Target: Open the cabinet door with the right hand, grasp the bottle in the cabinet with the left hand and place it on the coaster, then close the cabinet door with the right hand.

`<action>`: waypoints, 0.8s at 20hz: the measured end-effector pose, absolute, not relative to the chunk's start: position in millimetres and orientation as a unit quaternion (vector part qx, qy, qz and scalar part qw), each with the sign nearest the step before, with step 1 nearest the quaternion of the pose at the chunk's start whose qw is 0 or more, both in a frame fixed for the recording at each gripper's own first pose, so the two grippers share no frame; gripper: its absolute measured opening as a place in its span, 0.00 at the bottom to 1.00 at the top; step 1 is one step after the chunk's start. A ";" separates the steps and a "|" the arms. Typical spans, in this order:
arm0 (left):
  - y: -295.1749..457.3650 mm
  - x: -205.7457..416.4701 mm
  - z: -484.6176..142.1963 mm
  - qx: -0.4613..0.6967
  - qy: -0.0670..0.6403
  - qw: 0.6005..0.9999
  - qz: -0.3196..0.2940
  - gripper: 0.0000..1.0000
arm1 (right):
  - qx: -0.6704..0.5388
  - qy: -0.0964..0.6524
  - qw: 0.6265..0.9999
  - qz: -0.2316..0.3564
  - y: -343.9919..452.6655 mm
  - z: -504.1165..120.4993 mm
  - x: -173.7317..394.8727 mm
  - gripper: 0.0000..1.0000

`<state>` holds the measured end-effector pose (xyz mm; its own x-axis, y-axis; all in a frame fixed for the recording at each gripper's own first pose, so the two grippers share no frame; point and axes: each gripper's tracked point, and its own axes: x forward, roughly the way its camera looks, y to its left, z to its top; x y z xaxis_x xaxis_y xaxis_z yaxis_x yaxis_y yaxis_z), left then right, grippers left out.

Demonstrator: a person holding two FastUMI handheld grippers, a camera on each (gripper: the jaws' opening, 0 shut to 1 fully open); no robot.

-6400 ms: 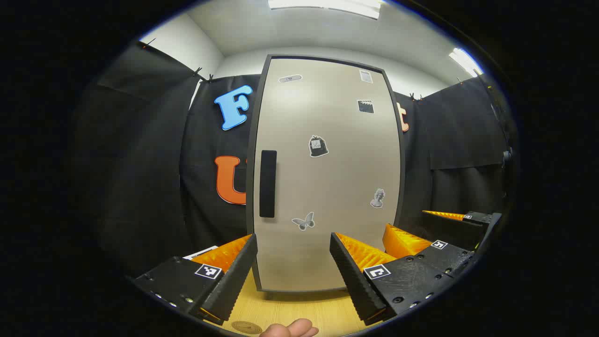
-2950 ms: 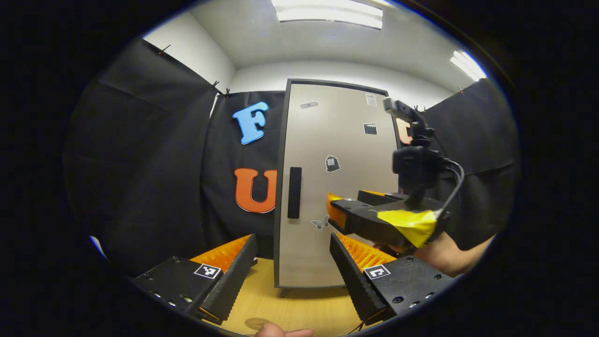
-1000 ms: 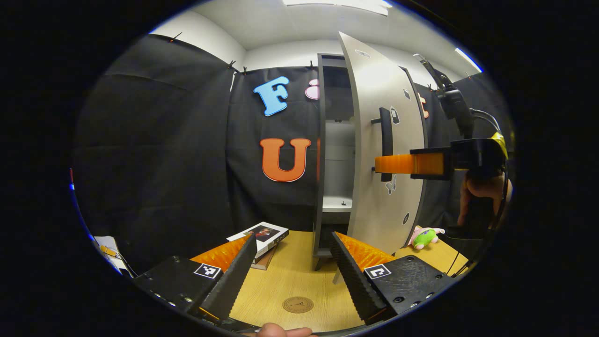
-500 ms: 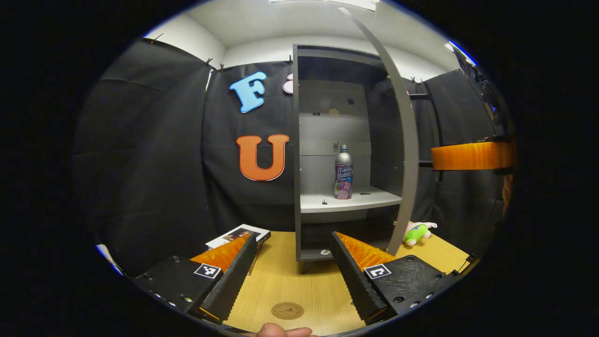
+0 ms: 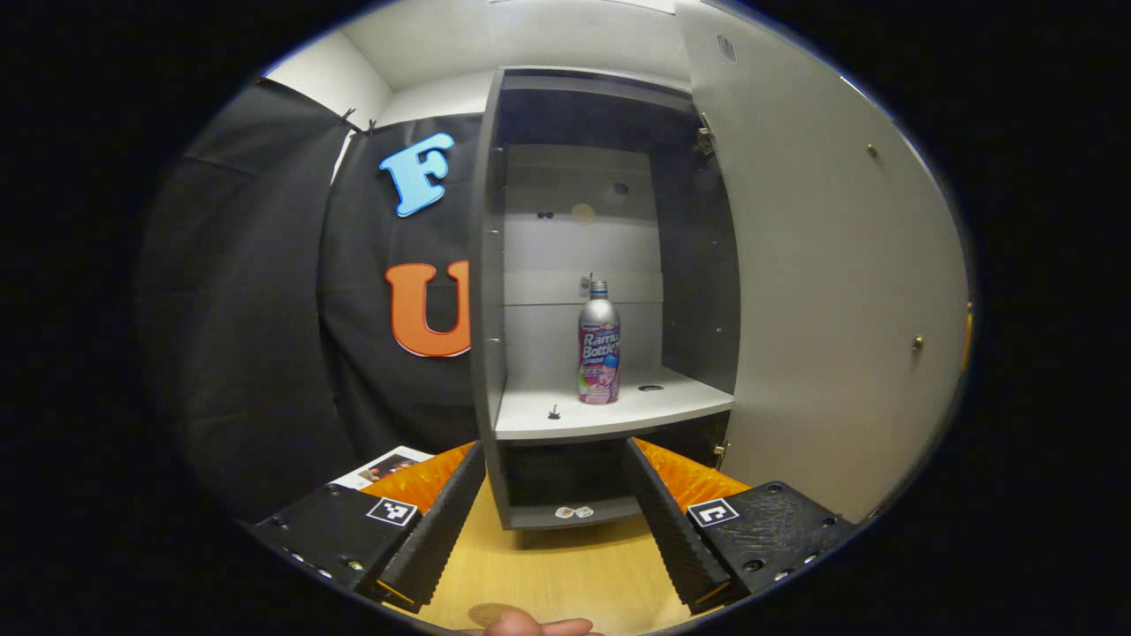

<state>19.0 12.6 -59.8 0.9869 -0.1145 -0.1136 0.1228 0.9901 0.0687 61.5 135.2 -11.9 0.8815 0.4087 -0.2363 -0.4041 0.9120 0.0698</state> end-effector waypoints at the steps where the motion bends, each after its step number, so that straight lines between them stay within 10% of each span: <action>1: 5.8 28.1 -61.9 0.044 0.056 0.996 -0.062 0.95 | 0.017 0.121 0.971 0.203 130.0 -10.7 60.0 0.31; 16: -88.1 118.6 -39.1 -0.009 0.052 0.994 -0.092 0.95 | 0.048 0.094 0.993 0.058 31.2 -1.9 51.2 0.31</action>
